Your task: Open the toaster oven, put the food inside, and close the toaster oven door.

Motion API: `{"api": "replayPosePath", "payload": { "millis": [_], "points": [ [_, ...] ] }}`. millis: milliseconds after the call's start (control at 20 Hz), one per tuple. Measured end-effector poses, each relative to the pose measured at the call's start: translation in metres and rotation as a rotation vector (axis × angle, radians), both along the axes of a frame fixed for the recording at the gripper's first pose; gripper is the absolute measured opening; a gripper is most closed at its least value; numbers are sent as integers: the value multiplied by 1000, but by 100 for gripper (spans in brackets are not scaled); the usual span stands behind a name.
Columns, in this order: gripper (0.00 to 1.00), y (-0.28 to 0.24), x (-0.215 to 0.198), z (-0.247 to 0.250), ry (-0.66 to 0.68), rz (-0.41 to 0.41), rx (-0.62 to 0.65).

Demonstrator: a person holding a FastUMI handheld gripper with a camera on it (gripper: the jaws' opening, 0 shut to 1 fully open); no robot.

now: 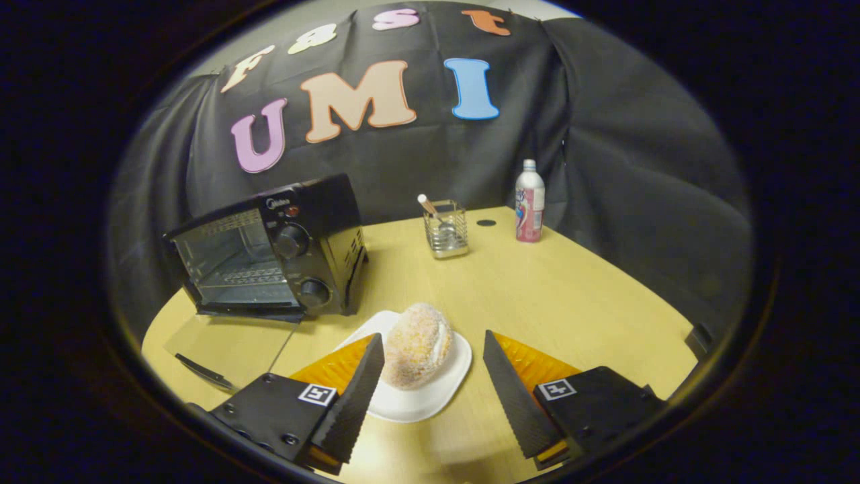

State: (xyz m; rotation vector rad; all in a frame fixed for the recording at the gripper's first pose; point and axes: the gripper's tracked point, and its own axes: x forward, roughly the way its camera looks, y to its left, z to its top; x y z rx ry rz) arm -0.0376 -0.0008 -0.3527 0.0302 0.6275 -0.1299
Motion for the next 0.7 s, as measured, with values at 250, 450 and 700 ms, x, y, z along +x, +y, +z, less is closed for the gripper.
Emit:
{"api": "replayPosePath", "payload": {
  "millis": [250,450,700],
  "points": [
    [93,20,11,-25,59,45,38],
    [93,21,17,-42,109,33,-7],
    [85,23,26,-49,122,35,-43]
  ]
}}
